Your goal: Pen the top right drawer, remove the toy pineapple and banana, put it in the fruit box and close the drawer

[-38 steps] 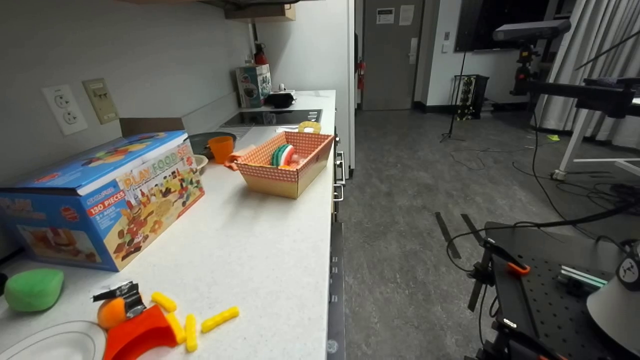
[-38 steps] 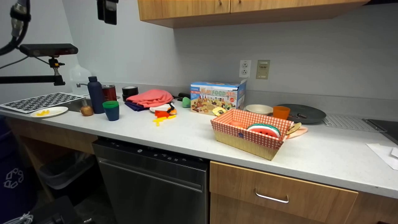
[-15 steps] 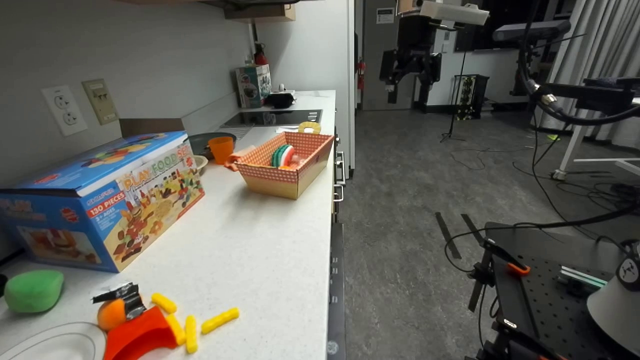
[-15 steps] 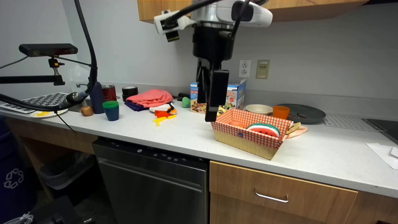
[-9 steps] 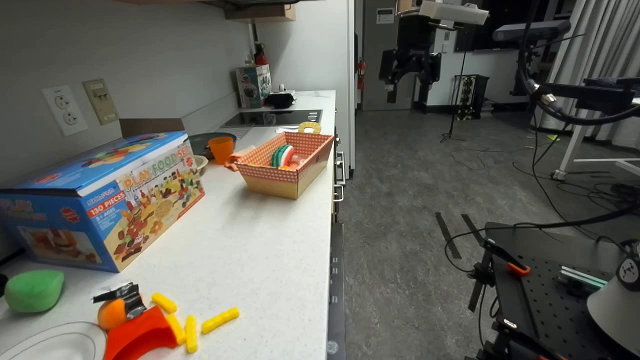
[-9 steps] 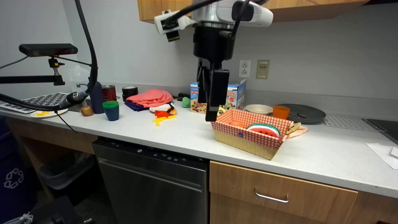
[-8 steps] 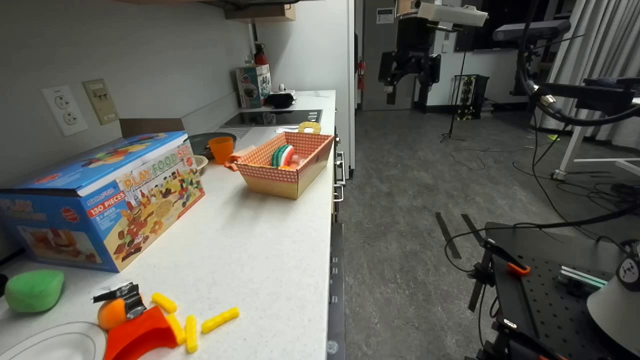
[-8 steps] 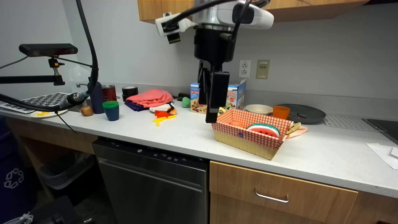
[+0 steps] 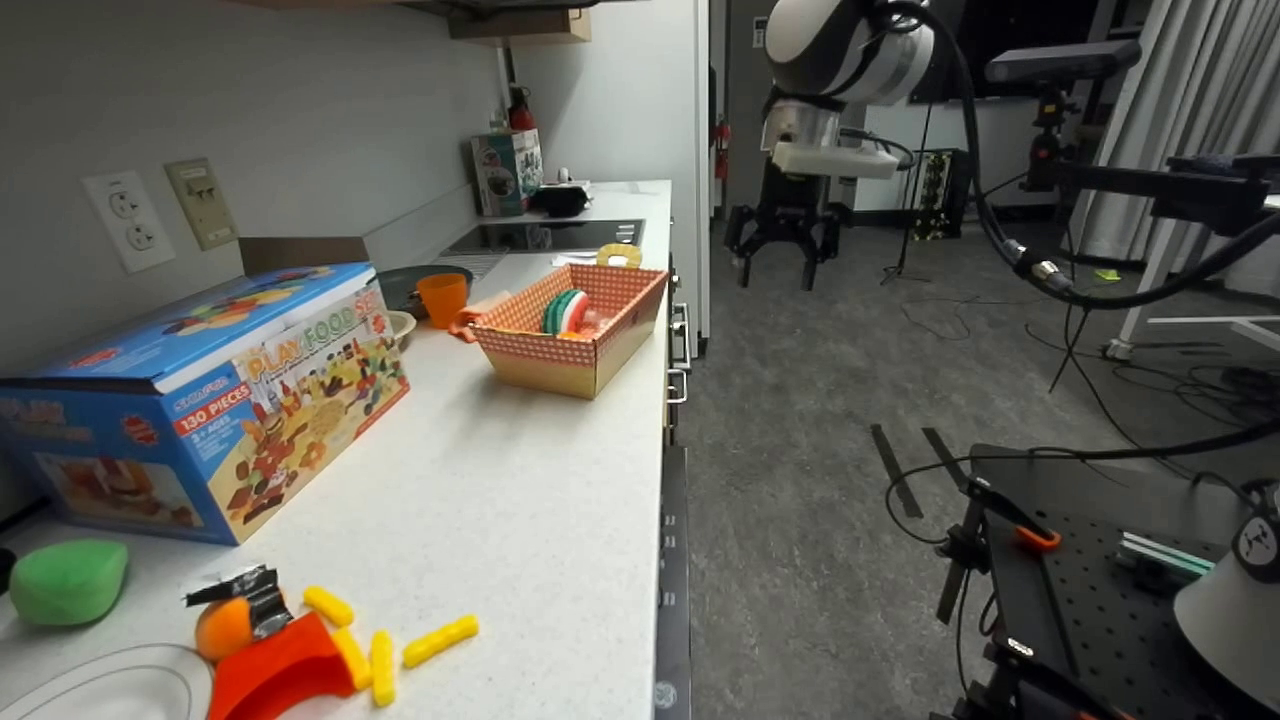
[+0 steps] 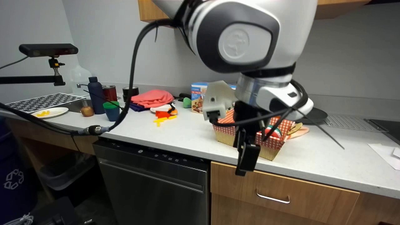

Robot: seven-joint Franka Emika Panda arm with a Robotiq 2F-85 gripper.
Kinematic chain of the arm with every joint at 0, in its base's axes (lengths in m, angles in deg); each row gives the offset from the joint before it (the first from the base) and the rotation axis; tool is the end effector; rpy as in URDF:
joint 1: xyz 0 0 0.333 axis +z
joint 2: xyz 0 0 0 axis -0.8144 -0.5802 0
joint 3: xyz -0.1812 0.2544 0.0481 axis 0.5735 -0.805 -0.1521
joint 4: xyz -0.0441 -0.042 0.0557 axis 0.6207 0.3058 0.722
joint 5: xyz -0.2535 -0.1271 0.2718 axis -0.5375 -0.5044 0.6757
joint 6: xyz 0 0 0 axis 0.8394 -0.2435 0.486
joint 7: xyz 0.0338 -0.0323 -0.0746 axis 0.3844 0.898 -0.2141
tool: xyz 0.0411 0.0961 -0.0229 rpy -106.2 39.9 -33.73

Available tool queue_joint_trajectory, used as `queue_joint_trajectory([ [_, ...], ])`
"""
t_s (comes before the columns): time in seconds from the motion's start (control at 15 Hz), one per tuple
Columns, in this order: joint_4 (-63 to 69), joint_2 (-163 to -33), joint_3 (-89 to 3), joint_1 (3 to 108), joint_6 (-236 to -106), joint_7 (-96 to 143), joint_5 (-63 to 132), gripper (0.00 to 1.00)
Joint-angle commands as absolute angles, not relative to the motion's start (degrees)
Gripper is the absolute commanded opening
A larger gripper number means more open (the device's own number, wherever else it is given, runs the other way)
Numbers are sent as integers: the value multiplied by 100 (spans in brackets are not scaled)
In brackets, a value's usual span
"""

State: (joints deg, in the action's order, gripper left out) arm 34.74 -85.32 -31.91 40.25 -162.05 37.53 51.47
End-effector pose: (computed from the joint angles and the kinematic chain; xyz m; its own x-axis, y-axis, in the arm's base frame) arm 0.4754 -0.2556 0.3583 0.5575 -0.8225 -0.1130 -0.8280 -0.5408 -0.1483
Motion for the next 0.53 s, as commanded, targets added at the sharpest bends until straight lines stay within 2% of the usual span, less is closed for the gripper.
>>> queue_joint_trajectory([
  [0.0,2903,-9558,-3166,3889,-16613,3671,5617,100],
  [0.47,2757,-9943,-3168,3809,-16657,3763,5628,100],
])
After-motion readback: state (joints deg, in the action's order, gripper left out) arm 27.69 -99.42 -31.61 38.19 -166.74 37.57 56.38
